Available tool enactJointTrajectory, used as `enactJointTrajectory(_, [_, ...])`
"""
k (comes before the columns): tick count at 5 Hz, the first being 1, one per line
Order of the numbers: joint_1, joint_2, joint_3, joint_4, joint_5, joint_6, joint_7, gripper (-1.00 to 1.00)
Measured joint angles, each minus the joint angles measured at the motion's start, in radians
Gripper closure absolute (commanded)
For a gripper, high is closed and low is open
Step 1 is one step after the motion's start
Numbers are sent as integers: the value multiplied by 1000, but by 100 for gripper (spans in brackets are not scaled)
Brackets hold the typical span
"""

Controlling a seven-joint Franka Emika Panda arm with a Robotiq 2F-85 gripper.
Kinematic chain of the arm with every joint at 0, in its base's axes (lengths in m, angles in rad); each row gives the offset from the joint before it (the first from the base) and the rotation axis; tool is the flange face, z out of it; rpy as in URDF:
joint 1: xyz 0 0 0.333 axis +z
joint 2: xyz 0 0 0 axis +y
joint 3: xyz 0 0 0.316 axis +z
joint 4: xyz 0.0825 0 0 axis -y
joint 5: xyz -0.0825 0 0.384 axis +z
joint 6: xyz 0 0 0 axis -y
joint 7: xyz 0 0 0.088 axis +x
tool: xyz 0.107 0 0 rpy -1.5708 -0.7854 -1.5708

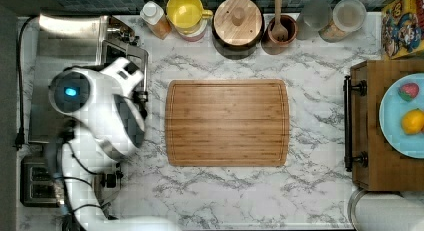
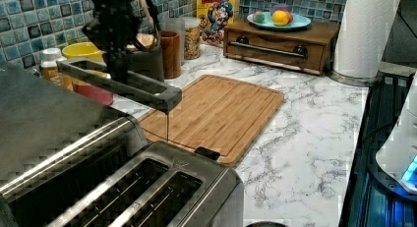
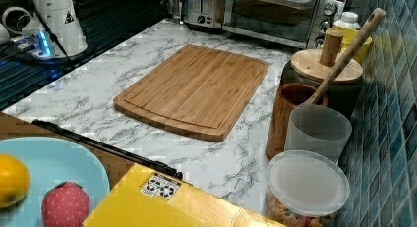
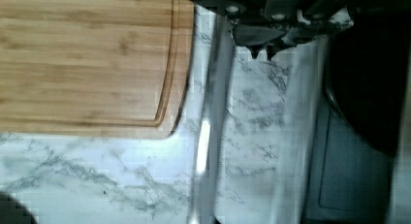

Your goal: Close the oven.

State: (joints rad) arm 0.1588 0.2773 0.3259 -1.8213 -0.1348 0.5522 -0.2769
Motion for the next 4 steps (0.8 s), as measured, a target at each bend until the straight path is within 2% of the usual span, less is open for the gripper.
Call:
enactJointTrajectory(1, [52,96,8,172,-32,-39,80,100])
enactJointTrajectory(2, [98,161,10,294,-63,-44,92,100])
enactJointTrajectory(3, [113,164,9,322,-88,-56,92,100])
enactJointTrajectory(4, [115,145,-14,314,-18,-66,92,100])
